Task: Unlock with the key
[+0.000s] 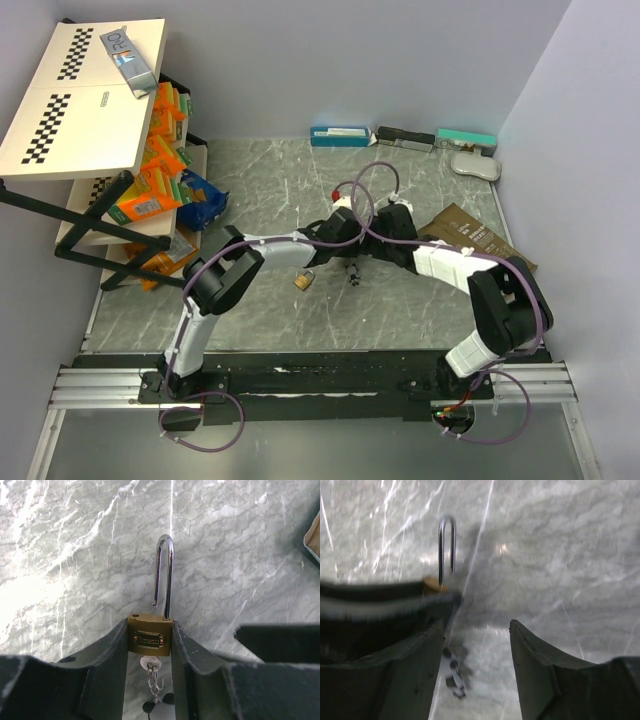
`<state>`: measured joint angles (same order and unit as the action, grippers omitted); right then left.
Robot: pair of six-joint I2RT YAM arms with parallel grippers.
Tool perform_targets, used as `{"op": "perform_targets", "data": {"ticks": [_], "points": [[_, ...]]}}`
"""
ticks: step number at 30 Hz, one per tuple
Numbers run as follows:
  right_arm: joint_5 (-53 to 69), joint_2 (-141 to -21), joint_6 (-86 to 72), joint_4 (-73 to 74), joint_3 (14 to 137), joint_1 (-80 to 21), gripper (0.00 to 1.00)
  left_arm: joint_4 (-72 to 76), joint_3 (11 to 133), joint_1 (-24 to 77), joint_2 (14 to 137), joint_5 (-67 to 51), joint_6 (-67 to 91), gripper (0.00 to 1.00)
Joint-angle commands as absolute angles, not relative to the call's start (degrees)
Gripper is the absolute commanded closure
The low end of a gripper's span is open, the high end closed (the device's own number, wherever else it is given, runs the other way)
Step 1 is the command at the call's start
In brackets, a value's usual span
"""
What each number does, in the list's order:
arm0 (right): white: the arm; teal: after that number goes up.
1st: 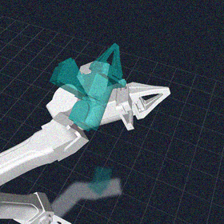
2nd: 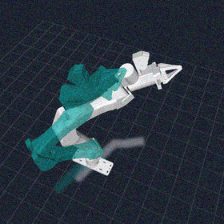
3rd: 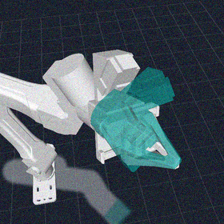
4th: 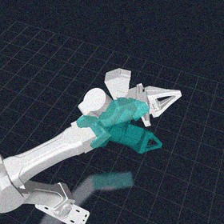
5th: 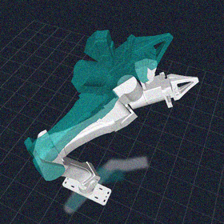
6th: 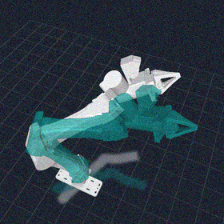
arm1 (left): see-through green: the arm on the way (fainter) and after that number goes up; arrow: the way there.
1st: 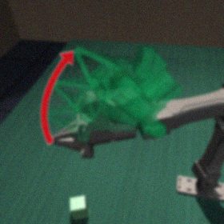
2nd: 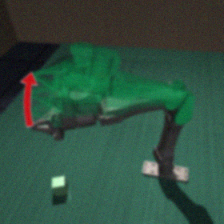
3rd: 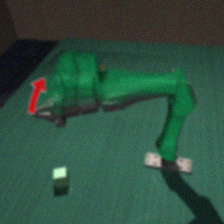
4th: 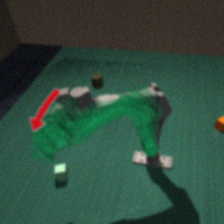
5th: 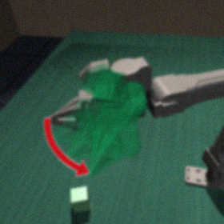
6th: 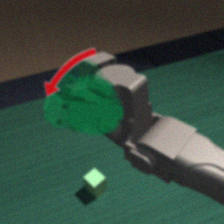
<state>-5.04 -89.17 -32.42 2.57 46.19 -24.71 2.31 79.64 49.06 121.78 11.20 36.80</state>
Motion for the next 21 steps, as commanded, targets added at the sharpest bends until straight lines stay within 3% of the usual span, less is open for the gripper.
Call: {"op": "perform_targets", "data": {"ticks": [1,7,11,16,21], "points": [[-2.2,-82.9,-33.2,1.7,43.7,-23.6,0.37,-6.2,80.0,47.8,126.3,11.9,36.1,0.96],[-0.3,-79.0,-32.1,0.3,40.5,-21.7,0.3,-2.5,76.4,44.4,124.5,1.0,29.9,0.98],[7.6,-75.9,-31.6,-6.4,36.8,-19.0,0.27,4.9,69.7,44.2,119.5,-7.5,23.8,0.99],[23.3,-72.7,-28.0,-15.7,32.3,-12.8,0.25,10.4,63.2,42.9,114.9,-17.5,20.6,0.99],[39.5,-77.4,-27.5,-31.3,29.6,-7.1,0.22,14.0,61.4,41.8,114.1,-26.2,20.3,0.99]]}}
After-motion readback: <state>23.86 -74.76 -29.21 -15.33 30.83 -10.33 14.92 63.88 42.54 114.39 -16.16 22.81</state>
